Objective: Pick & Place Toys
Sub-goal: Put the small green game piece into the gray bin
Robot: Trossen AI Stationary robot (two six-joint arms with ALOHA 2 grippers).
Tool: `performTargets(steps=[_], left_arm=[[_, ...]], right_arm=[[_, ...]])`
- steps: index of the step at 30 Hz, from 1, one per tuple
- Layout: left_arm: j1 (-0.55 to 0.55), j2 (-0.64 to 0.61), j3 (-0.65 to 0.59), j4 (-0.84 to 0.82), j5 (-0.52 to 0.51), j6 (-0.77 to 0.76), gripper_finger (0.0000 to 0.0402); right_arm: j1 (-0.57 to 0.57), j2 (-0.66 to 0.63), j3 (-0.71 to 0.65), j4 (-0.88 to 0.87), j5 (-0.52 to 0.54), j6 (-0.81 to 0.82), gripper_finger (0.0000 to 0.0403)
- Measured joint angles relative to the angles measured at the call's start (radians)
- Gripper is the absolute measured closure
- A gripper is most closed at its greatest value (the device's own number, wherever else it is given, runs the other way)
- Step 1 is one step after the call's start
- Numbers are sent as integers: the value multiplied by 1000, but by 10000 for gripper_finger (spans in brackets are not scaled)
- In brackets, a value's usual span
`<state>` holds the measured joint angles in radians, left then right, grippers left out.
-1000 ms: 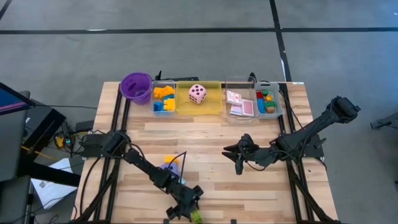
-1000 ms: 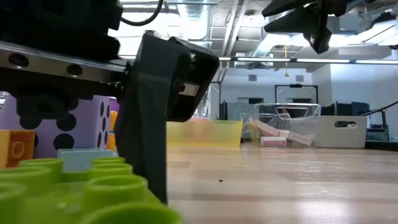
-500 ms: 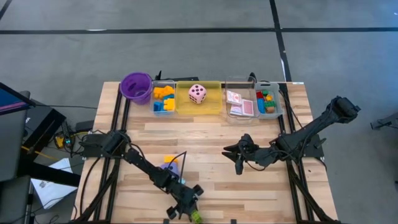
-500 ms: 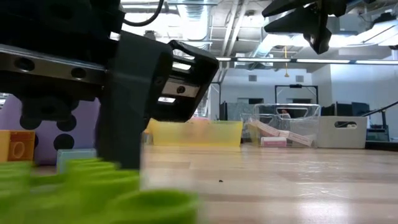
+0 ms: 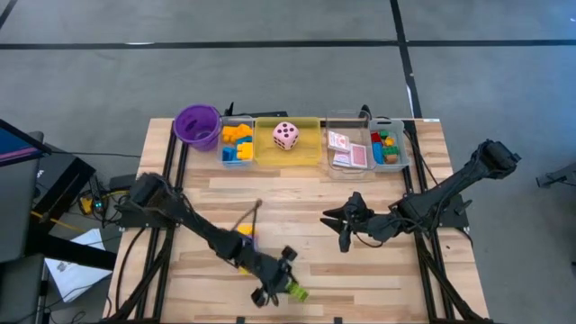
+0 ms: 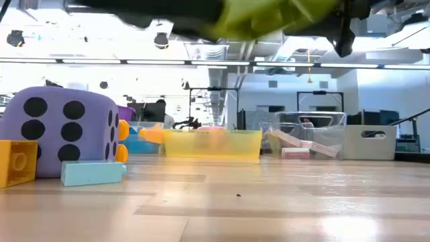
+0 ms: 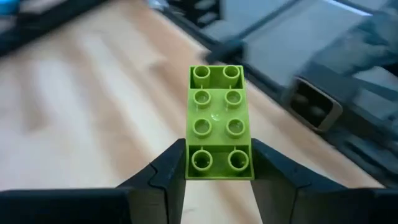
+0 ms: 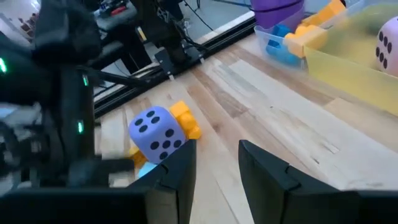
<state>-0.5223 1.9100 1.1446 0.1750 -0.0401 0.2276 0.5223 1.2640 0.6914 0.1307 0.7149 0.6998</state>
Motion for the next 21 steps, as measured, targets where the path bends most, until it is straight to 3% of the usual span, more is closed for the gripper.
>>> performTargets(steps=[6, 10, 16, 21], left_arm=[[80, -172, 0, -157, -169, 0, 268], [143, -266, 0, -209, -226, -6, 268], [237, -375, -33, -261, -175, -109, 268], [326, -438, -69, -236, -27, -296, 268]], right_arm=[[6, 1, 0, 29, 1, -5, 289], [20, 0, 0, 64, 1, -82, 289], [38, 0, 0, 97, 1, -351, 289], [40, 0, 0, 163, 16, -640, 289]])
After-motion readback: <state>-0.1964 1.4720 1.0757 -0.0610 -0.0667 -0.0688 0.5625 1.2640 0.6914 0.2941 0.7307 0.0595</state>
